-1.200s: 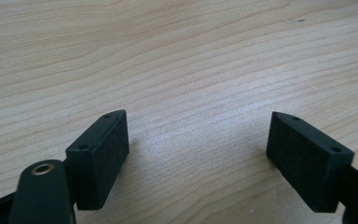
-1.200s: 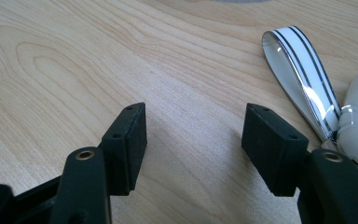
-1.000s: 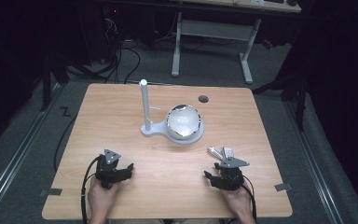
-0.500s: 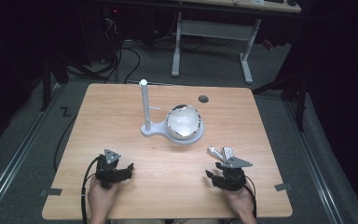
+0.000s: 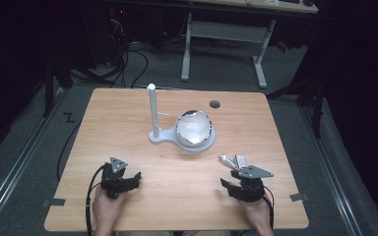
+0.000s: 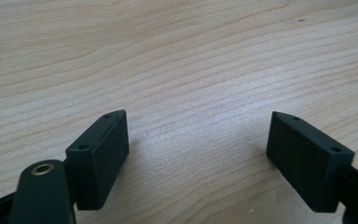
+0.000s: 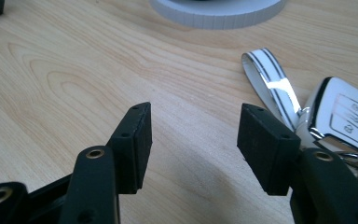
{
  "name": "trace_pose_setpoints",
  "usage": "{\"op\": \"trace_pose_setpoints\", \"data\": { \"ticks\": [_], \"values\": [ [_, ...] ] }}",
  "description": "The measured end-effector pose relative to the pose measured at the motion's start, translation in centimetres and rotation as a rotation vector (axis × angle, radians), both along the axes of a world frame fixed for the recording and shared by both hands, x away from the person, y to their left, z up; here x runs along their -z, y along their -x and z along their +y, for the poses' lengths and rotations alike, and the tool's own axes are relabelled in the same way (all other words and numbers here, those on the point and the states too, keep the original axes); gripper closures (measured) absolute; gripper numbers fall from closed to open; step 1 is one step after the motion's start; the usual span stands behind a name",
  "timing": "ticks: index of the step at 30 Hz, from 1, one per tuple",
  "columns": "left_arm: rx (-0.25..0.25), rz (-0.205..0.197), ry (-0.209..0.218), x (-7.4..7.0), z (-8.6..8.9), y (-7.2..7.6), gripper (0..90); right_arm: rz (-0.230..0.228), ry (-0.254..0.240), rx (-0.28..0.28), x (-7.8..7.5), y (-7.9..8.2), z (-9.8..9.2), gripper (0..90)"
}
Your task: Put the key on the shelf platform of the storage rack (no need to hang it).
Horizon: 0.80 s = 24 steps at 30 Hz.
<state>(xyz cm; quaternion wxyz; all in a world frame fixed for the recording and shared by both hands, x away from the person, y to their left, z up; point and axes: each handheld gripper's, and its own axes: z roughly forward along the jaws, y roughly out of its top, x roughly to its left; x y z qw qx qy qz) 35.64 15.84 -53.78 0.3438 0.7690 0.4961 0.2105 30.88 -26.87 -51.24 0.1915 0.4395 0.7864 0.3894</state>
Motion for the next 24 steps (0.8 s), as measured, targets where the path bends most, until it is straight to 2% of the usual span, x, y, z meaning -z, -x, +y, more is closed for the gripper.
{"op": "trace_pose_setpoints", "data": {
  "ticks": [4, 12, 21, 24],
  "values": [
    [0.001, 0.001, 0.000, 0.0, 0.0, 0.0, 21.2, -0.012, -0.015, 0.014, -0.4, 0.2, -0.4, 45.6],
    [0.000, 0.000, 0.000, 0.0, 0.0, 0.0, 21.2, -0.041, -0.014, 0.049, -1.2, 0.3, -1.5, 45.7],
    [0.001, 0.002, 0.000, 0.0, 0.0, 0.0, 21.2, -0.046, 0.011, 0.077, -1.4, -0.3, -2.4, 45.3],
    [0.001, 0.001, 0.000, 0.0, 0.0, 0.0, 21.2, -0.041, 0.010, 0.103, -1.3, -0.6, -2.8, 44.7]
  ]
}}
